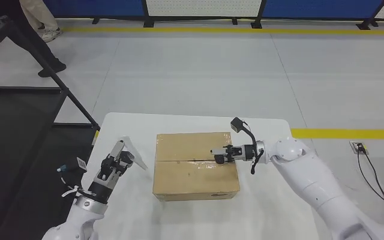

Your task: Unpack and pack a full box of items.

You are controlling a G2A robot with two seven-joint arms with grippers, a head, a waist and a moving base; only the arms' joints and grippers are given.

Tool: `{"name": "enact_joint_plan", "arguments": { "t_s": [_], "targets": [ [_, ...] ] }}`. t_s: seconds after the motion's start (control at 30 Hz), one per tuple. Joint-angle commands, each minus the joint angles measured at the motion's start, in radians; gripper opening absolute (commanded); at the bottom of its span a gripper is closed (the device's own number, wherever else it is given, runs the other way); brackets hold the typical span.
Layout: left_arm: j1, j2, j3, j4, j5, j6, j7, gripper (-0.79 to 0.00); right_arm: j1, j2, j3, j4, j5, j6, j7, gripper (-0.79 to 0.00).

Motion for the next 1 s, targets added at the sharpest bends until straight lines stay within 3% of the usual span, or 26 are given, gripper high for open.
{"name": "enact_joint_plan", "arguments": {
  "t_s": [0.0, 0.23, 0.63, 0.8, 0.97],
  "targets": [
    [-0.009, -0.001, 0.015, -0.005, 0.006, 0.007, 0.007, -0.117, -0.001, -0.004, 0.001, 0.012, -0.004, -0.003, 0.004, 0.0],
    [-0.036, -0.005, 0.063, -0.027, 0.062, 0.036, 0.03, -0.154, -0.009, -0.006, 0.028, 0.002, -0.021, -0.116, 0.009, 0.0],
    [-0.105, -0.015, 0.224, -0.057, 0.301, 0.154, 0.11, -0.172, -0.101, 0.056, 0.098, -0.3, -0.264, -0.295, -0.17, 0.0],
    [-0.121, -0.021, 0.275, -0.057, 0.351, 0.173, 0.133, -0.175, -0.179, 0.097, 0.179, -0.459, -0.336, -0.328, -0.207, 0.0],
    [-0.125, -0.026, 0.309, -0.053, 0.375, 0.168, 0.132, -0.172, -0.247, 0.12, 0.238, -0.59, -0.445, -0.274, -0.271, 0.0]
  ]
}}
